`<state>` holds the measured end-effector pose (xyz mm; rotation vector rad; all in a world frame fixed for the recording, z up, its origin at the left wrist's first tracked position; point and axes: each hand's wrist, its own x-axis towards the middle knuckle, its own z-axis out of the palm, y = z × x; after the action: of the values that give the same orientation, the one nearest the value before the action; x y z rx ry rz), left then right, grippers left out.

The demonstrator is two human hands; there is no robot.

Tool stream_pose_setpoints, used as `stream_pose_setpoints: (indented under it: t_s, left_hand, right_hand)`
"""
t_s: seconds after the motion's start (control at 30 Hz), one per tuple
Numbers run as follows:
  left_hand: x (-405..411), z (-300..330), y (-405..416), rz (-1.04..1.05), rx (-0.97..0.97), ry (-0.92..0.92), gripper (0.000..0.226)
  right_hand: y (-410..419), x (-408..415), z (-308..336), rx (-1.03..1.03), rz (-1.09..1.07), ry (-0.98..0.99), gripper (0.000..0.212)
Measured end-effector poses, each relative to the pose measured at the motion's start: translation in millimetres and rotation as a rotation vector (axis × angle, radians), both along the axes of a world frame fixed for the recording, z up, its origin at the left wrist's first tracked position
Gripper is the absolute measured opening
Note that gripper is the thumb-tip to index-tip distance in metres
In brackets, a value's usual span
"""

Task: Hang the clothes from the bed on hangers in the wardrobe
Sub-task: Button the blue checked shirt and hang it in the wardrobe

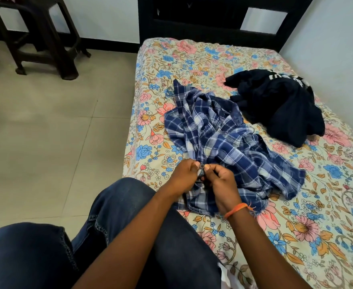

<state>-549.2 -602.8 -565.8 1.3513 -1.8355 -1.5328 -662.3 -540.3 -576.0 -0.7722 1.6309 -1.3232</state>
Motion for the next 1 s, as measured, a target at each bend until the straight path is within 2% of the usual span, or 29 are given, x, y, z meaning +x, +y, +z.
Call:
stream_pose_setpoints:
  t_s: [0.2, 0.3, 0.43, 0.5, 0.57, 0.63, 0.73, 0.83, 0.9, 1.0]
  left_hand:
    - [-5, -9, 4, 0.041, -0.250, -0.134, 0.029]
    - [-1, -10, 5, -0.034, -0.349, -0.229, 0.027]
    - [-2, -9, 7, -0.201, -0.559, -0.434, 0.022]
    - [-3, -8, 8, -0.249, -0.663, -0.441, 0.018]
    - [-3, -11, 7, -0.253, -0.726, -0.420, 0.019]
    - [-3, -13, 6, -0.232, -0.722, -0.384, 0.022]
    - [-8, -14, 6, -0.141, -0.574, -0.269, 0.034]
    - [-17, -6, 0, 0.092, -0.131, 0.063, 0.030]
    - [-21, -4, -8, 0.205, 0.100, 0.182, 0.025]
    - [-23, -6, -16, 0.275, 0.186, 0.213, 0.027]
  right_hand:
    - [3, -8, 4, 0.030, -0.051, -0.041, 0.010]
    - [3, -10, 0, 0.061, -0.089, 0.106, 0.007]
    - [-6, -10, 7, -0.045, -0.181, 0.523, 0.008]
    - [-16, -10, 13, -0.059, -0.158, 0.578, 0.012]
    - [-27, -15, 12, 0.012, -0.128, 0.585, 0.015]
    - [-35, -20, 8, 0.067, -0.146, 0.518, 0.011]
    - [-37, -22, 7, 0.071, -0.223, 0.219, 0.002]
    - [-35, -21, 13, 0.061, -0.297, -0.054, 0.007]
    - [-35, -22, 17, 0.059, -0.310, -0.093, 0.005]
    - [-35, -24, 17, 0.058, -0.343, -0.130, 0.007]
